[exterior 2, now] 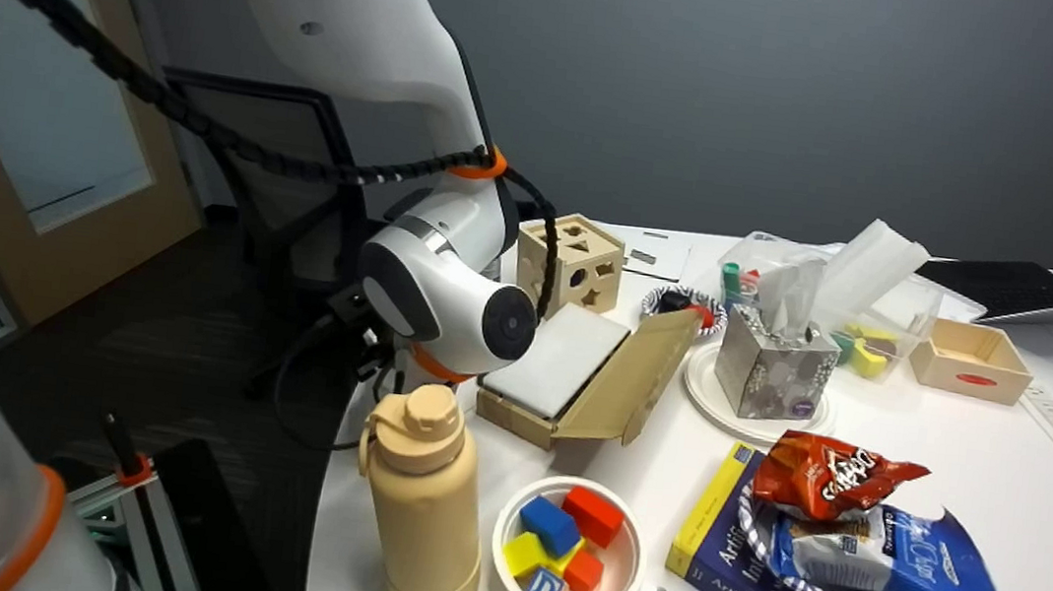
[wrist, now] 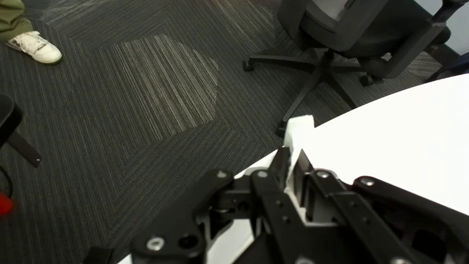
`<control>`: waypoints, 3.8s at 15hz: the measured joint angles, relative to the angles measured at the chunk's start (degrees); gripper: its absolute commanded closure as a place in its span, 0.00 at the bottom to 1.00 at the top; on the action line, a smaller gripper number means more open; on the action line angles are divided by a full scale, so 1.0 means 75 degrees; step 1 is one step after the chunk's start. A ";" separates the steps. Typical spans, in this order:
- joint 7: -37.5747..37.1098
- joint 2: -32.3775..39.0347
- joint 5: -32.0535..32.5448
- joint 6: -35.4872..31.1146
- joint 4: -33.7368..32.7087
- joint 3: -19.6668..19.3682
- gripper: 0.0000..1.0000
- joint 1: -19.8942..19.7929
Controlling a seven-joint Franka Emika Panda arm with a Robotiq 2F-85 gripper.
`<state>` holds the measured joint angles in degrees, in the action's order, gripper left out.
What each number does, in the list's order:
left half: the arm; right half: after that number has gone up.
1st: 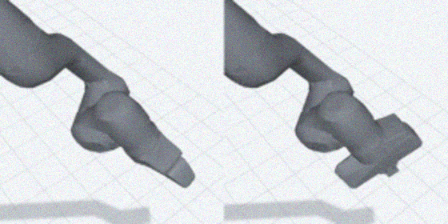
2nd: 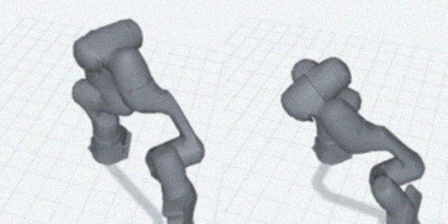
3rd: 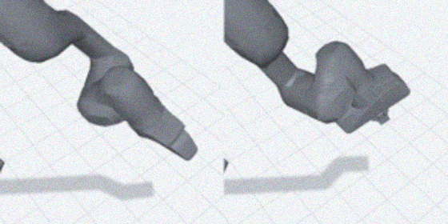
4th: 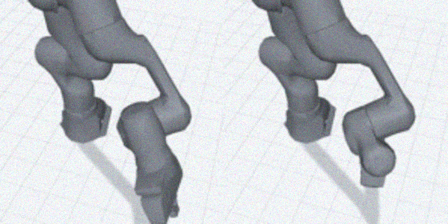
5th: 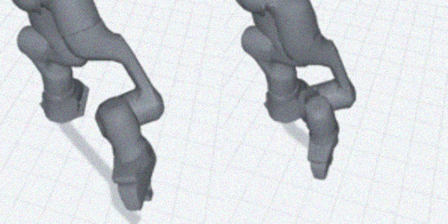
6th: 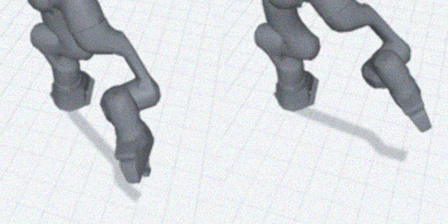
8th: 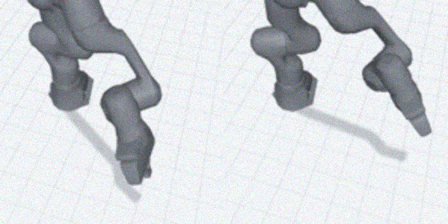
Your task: Fold the paper towel
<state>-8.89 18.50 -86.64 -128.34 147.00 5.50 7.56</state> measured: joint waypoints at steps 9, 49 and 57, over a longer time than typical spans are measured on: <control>0.0248 0.0096 -0.0018 0.0975 -0.0229 0.0117 0.98 0.0064; 0.1558 0.1226 -0.0951 0.1716 -0.1214 -0.0189 0.98 0.0043; 0.1943 0.1507 -0.0942 0.2131 -0.1569 0.0060 0.98 0.0306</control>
<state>5.68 29.81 -93.71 -112.35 135.23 5.95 9.85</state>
